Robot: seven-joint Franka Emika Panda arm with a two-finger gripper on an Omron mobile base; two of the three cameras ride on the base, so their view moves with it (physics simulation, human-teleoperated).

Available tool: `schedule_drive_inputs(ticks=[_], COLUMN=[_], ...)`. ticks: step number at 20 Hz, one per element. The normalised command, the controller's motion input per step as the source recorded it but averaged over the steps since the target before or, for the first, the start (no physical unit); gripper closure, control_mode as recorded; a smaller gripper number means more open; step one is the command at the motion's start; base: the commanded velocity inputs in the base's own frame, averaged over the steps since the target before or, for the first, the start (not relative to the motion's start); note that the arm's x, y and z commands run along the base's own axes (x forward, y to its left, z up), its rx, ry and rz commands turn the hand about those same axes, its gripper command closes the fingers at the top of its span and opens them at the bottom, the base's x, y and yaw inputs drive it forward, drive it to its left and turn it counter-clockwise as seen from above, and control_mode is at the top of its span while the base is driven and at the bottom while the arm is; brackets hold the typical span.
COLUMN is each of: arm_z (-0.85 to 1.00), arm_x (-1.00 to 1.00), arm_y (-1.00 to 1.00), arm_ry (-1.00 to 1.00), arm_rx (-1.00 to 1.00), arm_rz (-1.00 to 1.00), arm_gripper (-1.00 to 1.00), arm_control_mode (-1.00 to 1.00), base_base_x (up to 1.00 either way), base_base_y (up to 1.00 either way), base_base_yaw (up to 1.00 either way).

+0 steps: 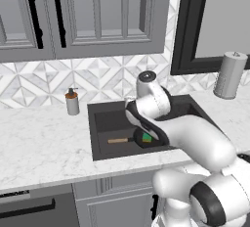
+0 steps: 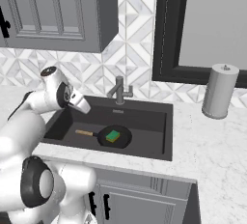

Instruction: Pick the pan and sponge and place them into the sink. Then turn on the water.

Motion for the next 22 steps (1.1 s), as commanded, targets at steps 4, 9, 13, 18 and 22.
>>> schedule_drive_inputs(ticks=[4, 9, 13, 18, 22], arm_z=[0.25, 0.28, 0.31, 0.38, 0.39], arm_x=[-0.52, -0.18, -0.18, -0.03, 0.00], arm_y=[-0.28, -0.31, -0.32, -0.25, -0.21], arm_ry=[-0.06, -0.09, -0.06, -0.04, 0.00], arm_rx=[0.09, 0.24, 0.39, 0.43, 0.44], arm_rz=[0.10, -0.07, -0.33, -0.42, -0.37], arm_gripper=[-1.00, -1.00, -1.00, -1.00, -1.00], arm_control_mode=[-1.00, -1.00, -1.00, -1.00, -1.00], base_base_x=[0.00, 0.00, 0.00, 0.00, 0.00], base_base_y=[0.00, 0.00, 0.00, 0.00, 0.00], base_base_yaw=[0.00, 0.00, 0.00, 0.00, 0.00])
